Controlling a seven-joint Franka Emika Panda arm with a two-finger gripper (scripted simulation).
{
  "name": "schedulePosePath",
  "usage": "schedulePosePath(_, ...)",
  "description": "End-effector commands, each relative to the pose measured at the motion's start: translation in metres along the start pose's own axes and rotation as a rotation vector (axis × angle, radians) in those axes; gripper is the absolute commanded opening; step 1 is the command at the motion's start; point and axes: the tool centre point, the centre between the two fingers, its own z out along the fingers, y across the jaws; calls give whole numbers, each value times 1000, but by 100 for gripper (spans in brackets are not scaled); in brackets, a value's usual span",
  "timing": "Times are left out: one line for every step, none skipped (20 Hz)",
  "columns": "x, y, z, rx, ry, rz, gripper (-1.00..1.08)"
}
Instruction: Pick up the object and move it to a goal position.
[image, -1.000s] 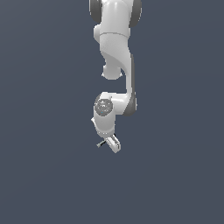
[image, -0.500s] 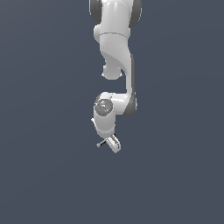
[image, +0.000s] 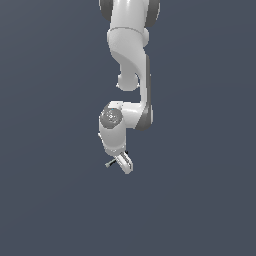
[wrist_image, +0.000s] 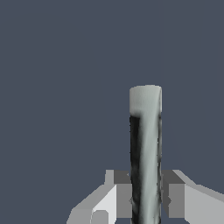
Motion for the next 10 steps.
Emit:
schedulePosePath(12, 3, -17, 1, 1, 1, -100)
schedulePosePath(18, 5, -24, 1, 1, 1, -100)
schedulePosePath(23, 7, -32, 1, 1, 1, -100)
schedulePosePath(29, 9, -41, 1, 1, 1, -100)
schedulePosePath(36, 10, -49, 0, 2, 2, -100)
schedulePosePath(42, 12, -58, 0, 2, 2, -100)
schedulePosePath(48, 14, -67, 0, 2, 2, -100)
schedulePosePath(55, 16, -76, 0, 2, 2, -100)
schedulePosePath(61, 17, -85, 0, 2, 2, -100)
schedulePosePath(68, 19, -94, 0, 2, 2, -100)
